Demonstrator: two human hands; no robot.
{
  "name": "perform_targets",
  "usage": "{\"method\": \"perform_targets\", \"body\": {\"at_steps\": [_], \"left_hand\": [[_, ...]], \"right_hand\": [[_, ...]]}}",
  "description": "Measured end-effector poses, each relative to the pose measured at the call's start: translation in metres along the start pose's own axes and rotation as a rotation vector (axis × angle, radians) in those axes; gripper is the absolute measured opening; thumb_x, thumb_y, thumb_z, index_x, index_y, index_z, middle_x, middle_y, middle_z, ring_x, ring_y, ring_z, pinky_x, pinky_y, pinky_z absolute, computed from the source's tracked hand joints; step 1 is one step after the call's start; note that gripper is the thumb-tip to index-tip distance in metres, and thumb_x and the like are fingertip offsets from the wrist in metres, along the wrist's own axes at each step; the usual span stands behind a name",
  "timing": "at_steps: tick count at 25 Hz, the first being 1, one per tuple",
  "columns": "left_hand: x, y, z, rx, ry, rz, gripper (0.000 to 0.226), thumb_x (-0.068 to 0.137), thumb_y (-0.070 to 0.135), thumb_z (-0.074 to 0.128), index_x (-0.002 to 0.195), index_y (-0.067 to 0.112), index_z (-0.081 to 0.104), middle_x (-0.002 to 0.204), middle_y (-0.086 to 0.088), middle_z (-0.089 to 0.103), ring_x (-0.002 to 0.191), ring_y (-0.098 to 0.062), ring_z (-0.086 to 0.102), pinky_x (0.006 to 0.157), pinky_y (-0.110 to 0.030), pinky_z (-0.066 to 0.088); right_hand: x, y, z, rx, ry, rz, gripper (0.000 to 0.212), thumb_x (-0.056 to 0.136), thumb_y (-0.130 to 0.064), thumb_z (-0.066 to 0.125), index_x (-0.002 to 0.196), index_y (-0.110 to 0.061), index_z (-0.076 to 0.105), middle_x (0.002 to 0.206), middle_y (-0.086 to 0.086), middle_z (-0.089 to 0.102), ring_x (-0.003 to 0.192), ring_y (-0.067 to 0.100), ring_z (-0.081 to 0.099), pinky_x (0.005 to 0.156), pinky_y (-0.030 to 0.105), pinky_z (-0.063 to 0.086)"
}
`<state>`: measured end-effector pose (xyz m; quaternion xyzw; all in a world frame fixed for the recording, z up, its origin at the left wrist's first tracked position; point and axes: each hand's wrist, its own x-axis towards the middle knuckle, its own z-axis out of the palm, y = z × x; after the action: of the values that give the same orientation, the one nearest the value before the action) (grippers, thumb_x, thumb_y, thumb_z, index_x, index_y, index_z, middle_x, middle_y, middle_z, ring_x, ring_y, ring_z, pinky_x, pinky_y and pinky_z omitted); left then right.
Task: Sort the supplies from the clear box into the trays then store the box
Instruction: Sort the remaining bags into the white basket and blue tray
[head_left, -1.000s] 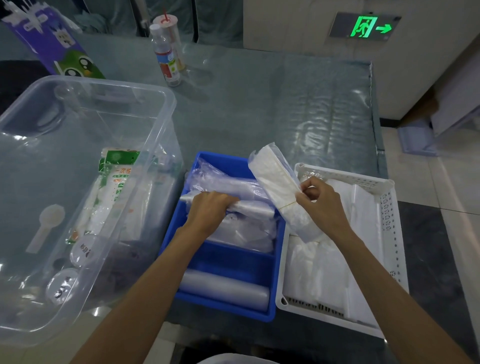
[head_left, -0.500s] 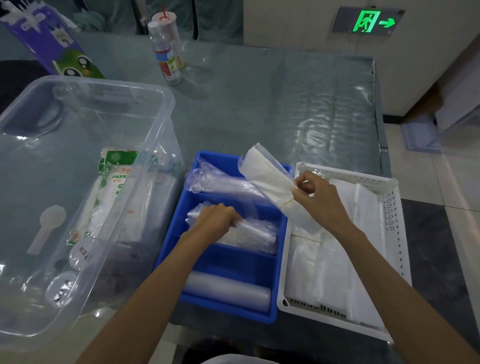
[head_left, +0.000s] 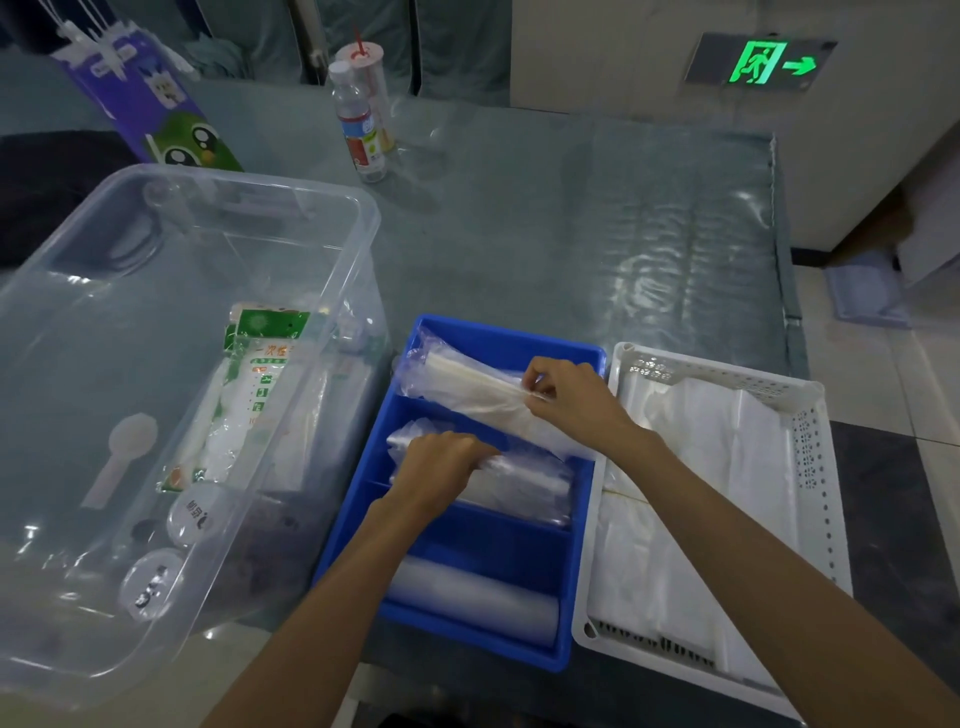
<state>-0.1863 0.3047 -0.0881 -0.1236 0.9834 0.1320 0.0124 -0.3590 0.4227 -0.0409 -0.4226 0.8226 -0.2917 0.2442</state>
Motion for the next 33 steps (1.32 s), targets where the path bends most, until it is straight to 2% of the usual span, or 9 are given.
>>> {"method": "perform_targets", "body": {"at_steps": [4,7,11,13,16,21,26,30,33], "left_hand": [[0.002,-0.004,-0.002,-0.008,0.047,0.007,0.028,0.080,0.006,0.059,0.091,0.028,0.071,0.089,0.005,0.073,0.079,-0.017,0.068,0.057,-0.033,0.049],[0.002,-0.007,-0.002,-0.018,0.068,0.022,0.028,0.077,0.003,0.061,0.090,0.025,0.071,0.088,0.004,0.073,0.078,-0.018,0.069,0.057,-0.034,0.053],[-0.008,-0.012,0.002,-0.124,0.230,0.087,0.031,0.071,0.001,0.071,0.096,0.020,0.073,0.091,0.003,0.073,0.071,-0.017,0.069,0.052,-0.030,0.054],[-0.013,-0.013,0.005,-0.133,0.255,0.072,0.032,0.071,0.003,0.072,0.098,0.021,0.071,0.098,0.004,0.070,0.065,-0.019,0.066,0.046,-0.027,0.049],[-0.016,-0.014,0.008,-0.104,0.300,0.042,0.029,0.071,0.003,0.073,0.092,0.021,0.067,0.096,0.005,0.066,0.054,-0.019,0.059,0.041,-0.022,0.030],[-0.008,-0.014,0.005,-0.127,0.395,0.040,0.011,0.079,0.017,0.071,0.089,0.018,0.067,0.085,0.006,0.068,0.072,-0.012,0.061,0.063,-0.017,0.038],[0.009,-0.017,0.000,-0.170,0.363,-0.058,0.016,0.085,0.032,0.055,0.093,0.022,0.064,0.086,0.007,0.067,0.081,-0.013,0.060,0.073,-0.030,0.047],[0.013,-0.020,0.001,-0.234,0.354,-0.112,0.019,0.080,0.029,0.071,0.097,0.022,0.065,0.093,0.007,0.069,0.088,-0.013,0.061,0.082,-0.031,0.047],[0.017,-0.020,0.001,-0.270,0.364,-0.139,0.021,0.080,0.032,0.071,0.098,0.023,0.064,0.095,0.008,0.068,0.091,-0.012,0.059,0.086,-0.029,0.045]], "right_hand": [[0.005,0.005,0.000,0.042,-0.029,0.025,0.010,0.083,-0.018,0.067,0.085,-0.025,0.059,0.083,-0.003,0.069,0.076,0.009,0.064,0.073,0.024,0.050],[0.002,0.010,-0.005,0.069,-0.036,0.030,0.009,0.084,-0.019,0.067,0.083,-0.024,0.060,0.078,-0.007,0.069,0.072,0.005,0.064,0.071,0.018,0.047],[-0.005,0.016,-0.009,0.117,-0.037,0.036,0.006,0.083,-0.023,0.068,0.083,-0.023,0.062,0.075,-0.008,0.072,0.072,0.007,0.067,0.073,0.021,0.051],[-0.009,0.018,-0.010,0.129,-0.035,0.036,0.005,0.082,-0.025,0.069,0.083,-0.024,0.064,0.076,-0.008,0.072,0.074,0.005,0.068,0.075,0.021,0.051],[-0.014,0.019,-0.009,0.144,-0.061,0.031,0.005,0.083,-0.025,0.069,0.085,-0.023,0.066,0.079,-0.009,0.073,0.078,0.000,0.068,0.075,0.014,0.050],[-0.001,0.016,0.003,0.132,-0.108,0.038,0.006,0.083,-0.022,0.071,0.088,-0.021,0.067,0.085,-0.008,0.072,0.082,0.000,0.067,0.074,0.011,0.047],[0.016,0.013,0.004,0.142,-0.149,0.069,0.010,0.082,-0.024,0.074,0.088,-0.023,0.065,0.080,-0.013,0.068,0.078,-0.004,0.064,0.061,0.005,0.042],[0.019,0.018,0.002,0.189,-0.200,0.081,0.012,0.082,-0.029,0.073,0.091,-0.024,0.067,0.089,-0.010,0.070,0.087,-0.001,0.066,0.075,0.014,0.046],[0.015,0.018,0.000,0.201,-0.240,0.059,0.027,0.082,-0.045,0.069,0.104,-0.030,0.065,0.104,-0.015,0.069,0.097,0.000,0.063,0.086,0.017,0.048]]}}
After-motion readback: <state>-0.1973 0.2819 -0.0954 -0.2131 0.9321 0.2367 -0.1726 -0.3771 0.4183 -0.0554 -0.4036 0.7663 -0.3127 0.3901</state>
